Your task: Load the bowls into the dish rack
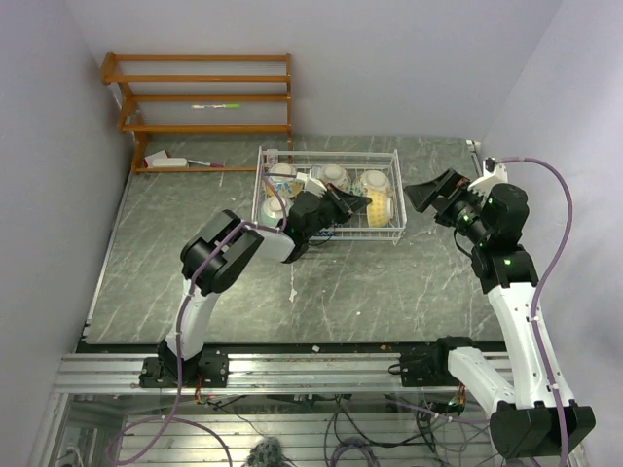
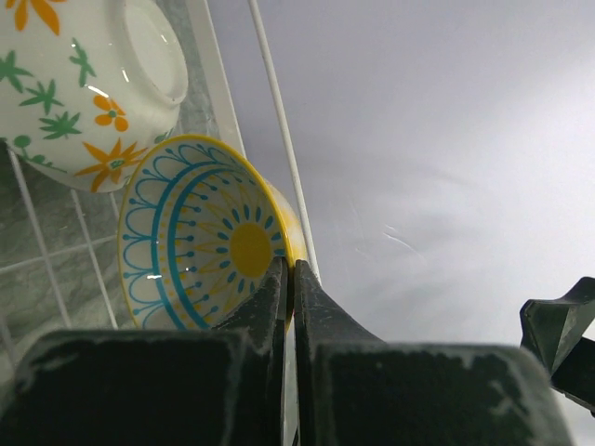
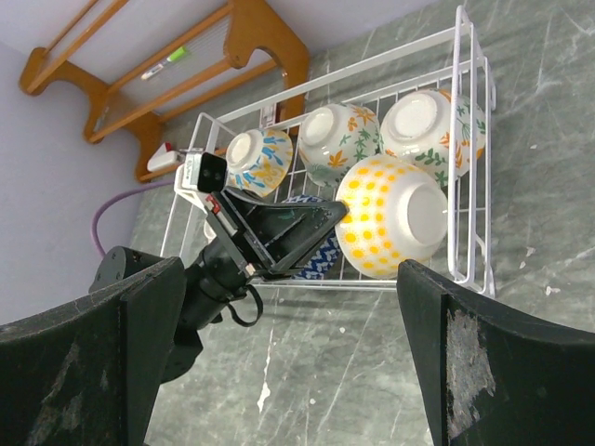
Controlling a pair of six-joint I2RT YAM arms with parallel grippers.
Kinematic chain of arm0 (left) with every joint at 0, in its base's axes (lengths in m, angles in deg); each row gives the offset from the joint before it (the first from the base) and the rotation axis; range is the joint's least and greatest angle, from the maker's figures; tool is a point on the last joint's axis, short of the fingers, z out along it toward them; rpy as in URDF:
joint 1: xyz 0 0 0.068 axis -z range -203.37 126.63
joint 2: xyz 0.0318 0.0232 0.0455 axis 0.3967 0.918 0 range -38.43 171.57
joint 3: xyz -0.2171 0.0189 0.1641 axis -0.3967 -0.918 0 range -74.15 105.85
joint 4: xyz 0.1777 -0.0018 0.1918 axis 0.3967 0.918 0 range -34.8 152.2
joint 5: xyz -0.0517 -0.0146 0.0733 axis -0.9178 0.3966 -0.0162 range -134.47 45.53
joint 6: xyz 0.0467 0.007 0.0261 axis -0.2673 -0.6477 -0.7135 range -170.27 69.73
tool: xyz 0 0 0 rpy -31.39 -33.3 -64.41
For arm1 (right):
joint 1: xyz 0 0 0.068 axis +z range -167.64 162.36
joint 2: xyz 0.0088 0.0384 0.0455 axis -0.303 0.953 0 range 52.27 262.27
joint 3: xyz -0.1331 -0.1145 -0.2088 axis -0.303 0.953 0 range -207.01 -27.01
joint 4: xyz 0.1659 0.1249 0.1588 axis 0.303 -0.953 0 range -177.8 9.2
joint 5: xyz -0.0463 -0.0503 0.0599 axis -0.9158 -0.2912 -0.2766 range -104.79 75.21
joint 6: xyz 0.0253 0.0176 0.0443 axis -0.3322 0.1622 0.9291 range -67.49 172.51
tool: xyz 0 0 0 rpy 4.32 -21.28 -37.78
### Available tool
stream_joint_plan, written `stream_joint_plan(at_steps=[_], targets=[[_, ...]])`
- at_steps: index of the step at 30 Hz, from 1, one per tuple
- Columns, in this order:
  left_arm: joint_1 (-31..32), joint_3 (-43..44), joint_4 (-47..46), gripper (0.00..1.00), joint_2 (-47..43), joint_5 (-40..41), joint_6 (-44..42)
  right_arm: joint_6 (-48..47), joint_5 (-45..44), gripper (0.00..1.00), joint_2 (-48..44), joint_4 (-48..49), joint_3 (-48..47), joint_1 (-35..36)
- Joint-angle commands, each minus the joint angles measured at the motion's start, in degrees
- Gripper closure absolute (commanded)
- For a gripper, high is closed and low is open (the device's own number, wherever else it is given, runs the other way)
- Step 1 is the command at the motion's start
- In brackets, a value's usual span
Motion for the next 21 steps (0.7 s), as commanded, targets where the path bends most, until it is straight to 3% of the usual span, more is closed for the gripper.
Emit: stream_joint_plan(at_steps=[1, 9, 21], targets=[[-0.23, -2.08, 3.88, 0.91, -2.33, 2.99, -3.10, -0.22, 0.74, 0.03, -0.12, 1.57, 0.43, -0.53], [-0.60, -2.03, 14.87, 0.79, -5.32, 4.80, -6.20, -0.19, 0.87, 0.03, -0.10, 1.77, 0.93, -0.61], [-2.01, -4.71, 19.66, 0.52, -8.11, 6.78, -8.62, 0.12, 1.52, 0.03, 0.02, 2.41, 1.64, -0.62]])
